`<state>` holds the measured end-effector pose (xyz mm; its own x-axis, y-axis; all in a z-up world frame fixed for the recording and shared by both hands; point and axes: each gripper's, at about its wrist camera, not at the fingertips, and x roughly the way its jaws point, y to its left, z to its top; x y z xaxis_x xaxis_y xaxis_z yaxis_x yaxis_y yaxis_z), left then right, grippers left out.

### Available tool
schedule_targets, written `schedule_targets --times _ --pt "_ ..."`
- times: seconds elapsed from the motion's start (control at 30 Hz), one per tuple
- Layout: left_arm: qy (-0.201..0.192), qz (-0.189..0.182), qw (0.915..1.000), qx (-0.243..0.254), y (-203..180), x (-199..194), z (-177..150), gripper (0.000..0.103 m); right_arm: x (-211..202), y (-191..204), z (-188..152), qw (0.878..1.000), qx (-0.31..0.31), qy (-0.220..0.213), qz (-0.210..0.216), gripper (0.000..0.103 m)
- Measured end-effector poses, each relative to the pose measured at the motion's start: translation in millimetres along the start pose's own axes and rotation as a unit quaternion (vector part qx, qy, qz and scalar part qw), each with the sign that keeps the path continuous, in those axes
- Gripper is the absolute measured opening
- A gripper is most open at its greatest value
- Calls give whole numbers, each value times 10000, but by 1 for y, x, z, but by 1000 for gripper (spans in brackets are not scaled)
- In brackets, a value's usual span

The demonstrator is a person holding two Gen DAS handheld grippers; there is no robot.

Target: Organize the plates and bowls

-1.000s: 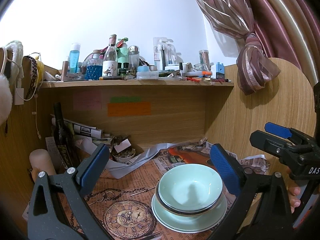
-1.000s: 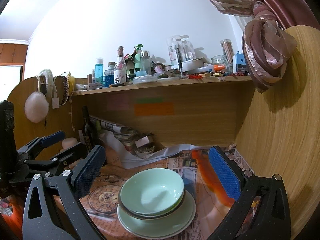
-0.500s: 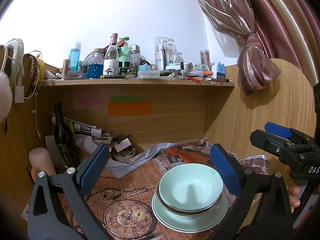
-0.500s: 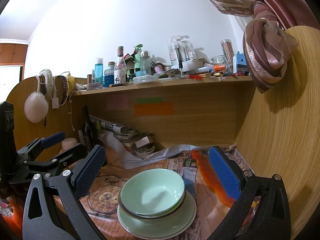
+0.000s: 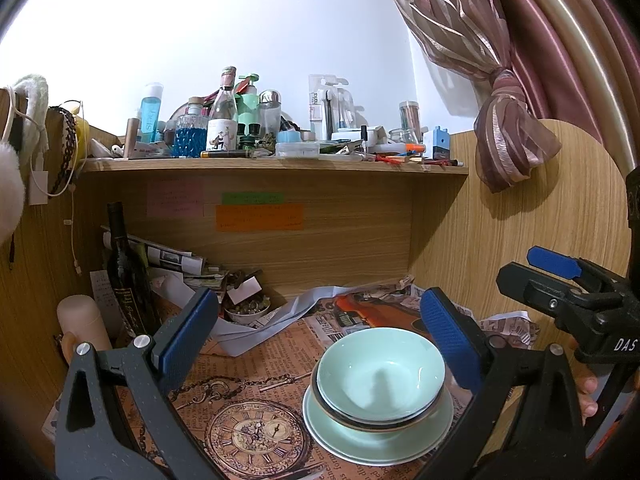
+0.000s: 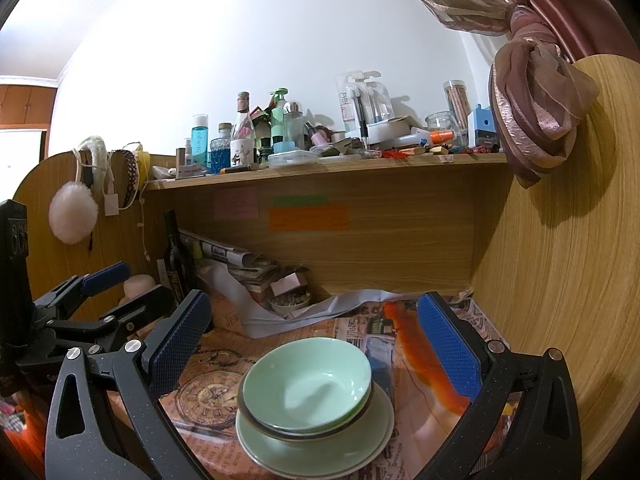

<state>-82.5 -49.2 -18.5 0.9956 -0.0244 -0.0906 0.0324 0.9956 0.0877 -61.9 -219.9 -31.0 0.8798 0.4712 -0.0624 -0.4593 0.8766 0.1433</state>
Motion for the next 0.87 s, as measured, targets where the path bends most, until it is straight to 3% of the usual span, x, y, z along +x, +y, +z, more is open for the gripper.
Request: schedule_targets --times 0.87 --pt "104 -39 9999 -73 -13 4 -1 103 6 -6 -4 10000 56 68 1 103"
